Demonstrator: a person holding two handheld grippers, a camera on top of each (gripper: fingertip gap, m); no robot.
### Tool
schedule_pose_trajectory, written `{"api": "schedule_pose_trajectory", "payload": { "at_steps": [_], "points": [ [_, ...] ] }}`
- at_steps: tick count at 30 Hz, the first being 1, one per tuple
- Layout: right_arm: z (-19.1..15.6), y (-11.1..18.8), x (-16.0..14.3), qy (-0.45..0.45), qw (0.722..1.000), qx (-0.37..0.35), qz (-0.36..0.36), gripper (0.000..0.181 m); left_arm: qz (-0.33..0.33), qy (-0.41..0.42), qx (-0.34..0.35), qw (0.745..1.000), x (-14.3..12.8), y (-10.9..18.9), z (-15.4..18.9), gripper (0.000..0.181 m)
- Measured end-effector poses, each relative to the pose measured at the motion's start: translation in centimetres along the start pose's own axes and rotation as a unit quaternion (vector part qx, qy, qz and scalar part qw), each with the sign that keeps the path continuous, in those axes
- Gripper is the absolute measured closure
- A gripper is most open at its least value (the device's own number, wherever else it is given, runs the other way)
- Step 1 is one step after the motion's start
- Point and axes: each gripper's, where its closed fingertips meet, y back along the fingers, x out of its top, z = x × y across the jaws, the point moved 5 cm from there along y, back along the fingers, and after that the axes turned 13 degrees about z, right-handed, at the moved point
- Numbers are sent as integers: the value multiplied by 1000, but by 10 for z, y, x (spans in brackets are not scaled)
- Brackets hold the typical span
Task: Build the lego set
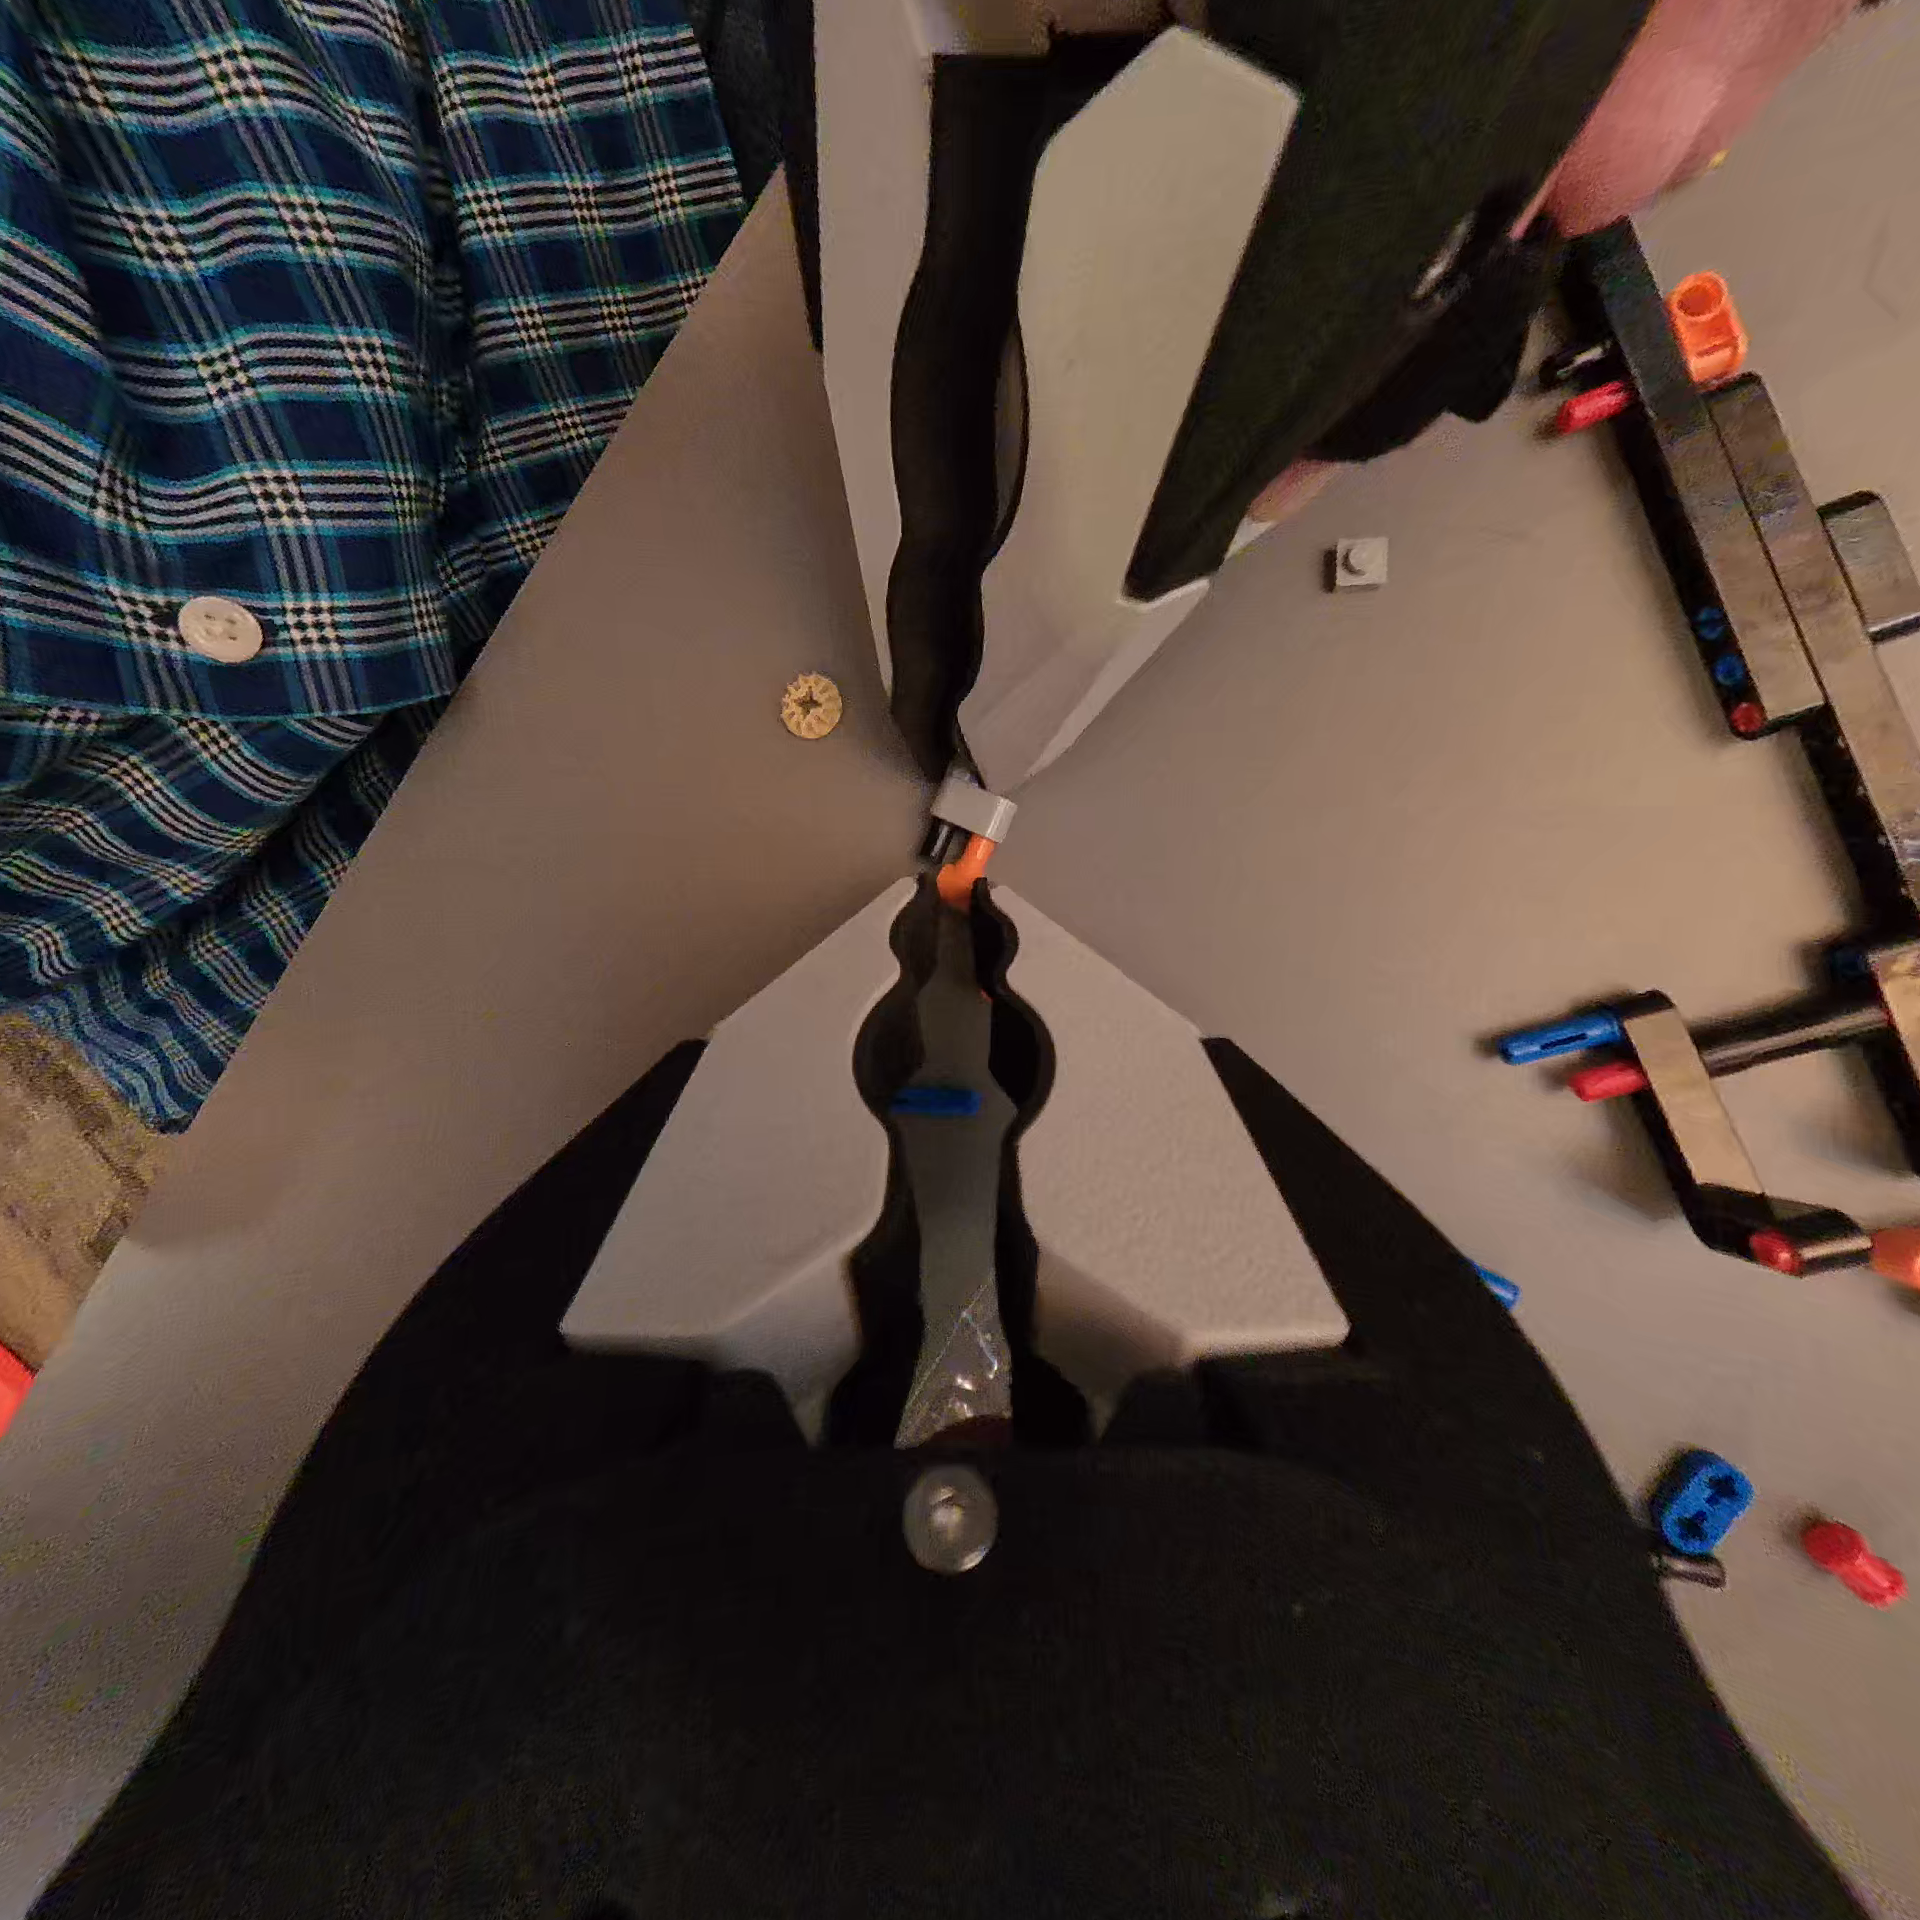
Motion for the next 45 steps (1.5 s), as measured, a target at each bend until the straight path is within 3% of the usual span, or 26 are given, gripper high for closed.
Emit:
{"api": "schedule_pose_trajectory", "payload": {
  "at_steps": [8,11,22,25,28,32,45],
  "points": [
    [-1,0,-1,0,1000,-28,8,178,-22,59,23,998,0,2,-1,175],
    [-1,-1,0,-5,999,-39,11,179,-23,72,31,997,0,4,-3,160],
    [-4,-2,1,-19,998,-57,22,178,-42,100,12,994,-1,16,-12,154],
    [-5,-2,1,-24,998,-60,28,177,-76,80,-10,994,-7,12,-14,157],
    [-6,-2,0,-30,997,-63,33,177,-78,62,-33,994,-4,8,-16,171],
    [-6,1,-3,-39,996,-67,40,177,-81,54,-45,994,-2,5,-17,174],
    [-11,5,-8,-97,987,-94,86,171,-34,78,48,995,-1,13,-1,178]
  ]
}}
